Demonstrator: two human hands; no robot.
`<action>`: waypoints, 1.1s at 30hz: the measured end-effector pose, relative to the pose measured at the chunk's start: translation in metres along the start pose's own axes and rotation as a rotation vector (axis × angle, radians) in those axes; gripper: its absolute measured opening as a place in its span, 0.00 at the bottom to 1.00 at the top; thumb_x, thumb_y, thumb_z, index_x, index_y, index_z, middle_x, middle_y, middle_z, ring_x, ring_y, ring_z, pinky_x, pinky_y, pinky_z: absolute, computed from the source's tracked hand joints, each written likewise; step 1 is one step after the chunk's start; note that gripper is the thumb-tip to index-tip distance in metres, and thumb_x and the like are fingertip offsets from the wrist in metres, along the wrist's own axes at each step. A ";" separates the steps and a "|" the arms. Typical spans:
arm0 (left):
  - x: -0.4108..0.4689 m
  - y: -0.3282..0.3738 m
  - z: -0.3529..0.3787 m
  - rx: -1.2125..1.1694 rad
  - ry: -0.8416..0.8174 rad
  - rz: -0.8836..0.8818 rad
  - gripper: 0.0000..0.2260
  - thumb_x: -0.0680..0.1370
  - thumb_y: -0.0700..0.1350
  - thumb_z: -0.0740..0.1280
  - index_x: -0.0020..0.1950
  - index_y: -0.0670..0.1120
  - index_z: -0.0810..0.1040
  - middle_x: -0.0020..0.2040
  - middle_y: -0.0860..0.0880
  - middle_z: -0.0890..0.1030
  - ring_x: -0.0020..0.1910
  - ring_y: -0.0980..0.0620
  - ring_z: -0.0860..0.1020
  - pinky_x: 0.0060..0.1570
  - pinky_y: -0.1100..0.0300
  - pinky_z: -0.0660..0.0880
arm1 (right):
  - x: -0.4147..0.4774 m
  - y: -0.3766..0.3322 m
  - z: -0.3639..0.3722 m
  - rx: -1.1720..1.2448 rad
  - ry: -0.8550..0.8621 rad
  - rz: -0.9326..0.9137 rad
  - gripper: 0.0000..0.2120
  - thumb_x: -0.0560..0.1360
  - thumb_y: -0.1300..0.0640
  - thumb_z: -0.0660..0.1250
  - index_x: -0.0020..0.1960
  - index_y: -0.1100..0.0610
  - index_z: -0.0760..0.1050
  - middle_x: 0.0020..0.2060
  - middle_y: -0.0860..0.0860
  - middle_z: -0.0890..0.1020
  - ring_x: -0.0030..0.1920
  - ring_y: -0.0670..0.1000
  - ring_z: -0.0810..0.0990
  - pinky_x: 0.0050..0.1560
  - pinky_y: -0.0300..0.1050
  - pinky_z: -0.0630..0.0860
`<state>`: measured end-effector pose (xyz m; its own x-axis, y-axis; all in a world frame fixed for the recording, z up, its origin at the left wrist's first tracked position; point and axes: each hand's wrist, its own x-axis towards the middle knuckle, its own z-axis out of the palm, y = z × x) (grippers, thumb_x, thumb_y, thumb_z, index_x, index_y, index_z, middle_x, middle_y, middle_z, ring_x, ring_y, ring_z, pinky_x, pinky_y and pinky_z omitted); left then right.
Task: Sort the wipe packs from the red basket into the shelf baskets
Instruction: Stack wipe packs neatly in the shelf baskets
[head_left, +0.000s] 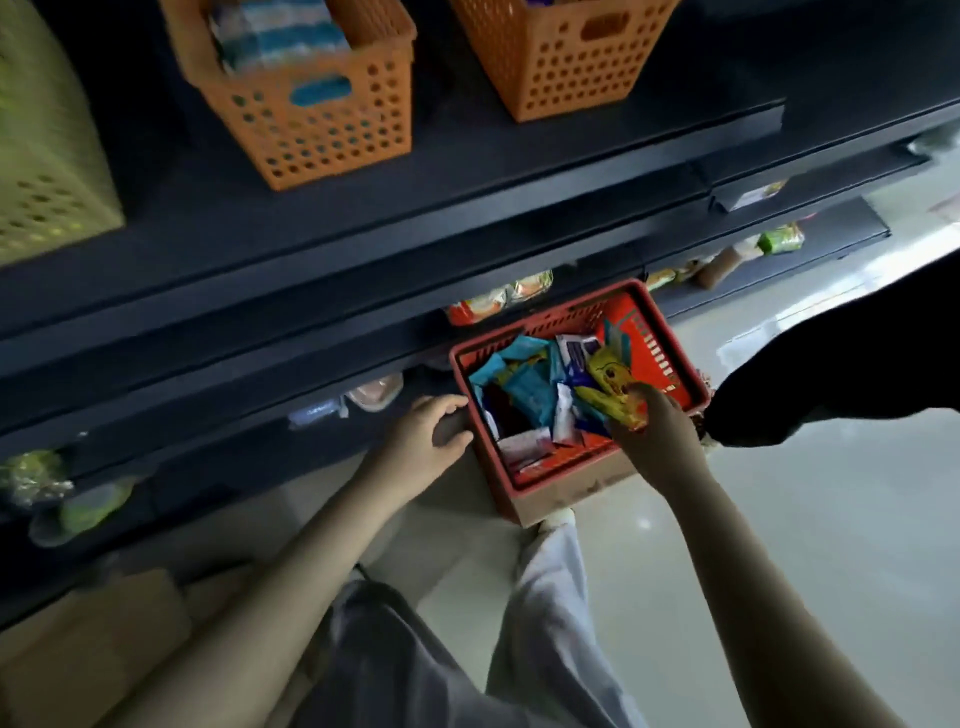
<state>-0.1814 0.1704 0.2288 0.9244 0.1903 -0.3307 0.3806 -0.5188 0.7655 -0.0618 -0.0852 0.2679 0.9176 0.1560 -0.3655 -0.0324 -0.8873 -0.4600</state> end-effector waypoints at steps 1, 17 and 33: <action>0.017 0.002 0.020 -0.012 -0.005 -0.048 0.19 0.78 0.47 0.69 0.68 0.49 0.73 0.63 0.51 0.76 0.61 0.56 0.74 0.57 0.67 0.67 | 0.024 0.013 0.001 -0.008 -0.047 0.010 0.26 0.73 0.55 0.72 0.69 0.59 0.71 0.64 0.60 0.77 0.61 0.63 0.76 0.56 0.52 0.74; 0.243 -0.118 0.287 -0.471 0.185 -0.772 0.33 0.75 0.54 0.72 0.75 0.47 0.63 0.72 0.43 0.70 0.68 0.44 0.72 0.60 0.55 0.71 | 0.306 0.213 0.136 -0.013 -0.272 0.232 0.30 0.76 0.45 0.67 0.73 0.57 0.66 0.62 0.61 0.78 0.59 0.63 0.78 0.58 0.57 0.76; 0.255 -0.101 0.295 -0.479 0.479 -0.813 0.15 0.73 0.46 0.74 0.55 0.48 0.72 0.56 0.46 0.78 0.51 0.48 0.78 0.33 0.65 0.71 | 0.316 0.228 0.162 -0.060 -0.289 0.250 0.34 0.70 0.41 0.74 0.70 0.49 0.65 0.67 0.60 0.66 0.66 0.65 0.66 0.64 0.61 0.70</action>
<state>0.0087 0.0256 -0.0956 0.2612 0.6958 -0.6691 0.7632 0.2755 0.5845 0.1565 -0.1679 -0.0830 0.7343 0.0403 -0.6776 -0.2099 -0.9359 -0.2831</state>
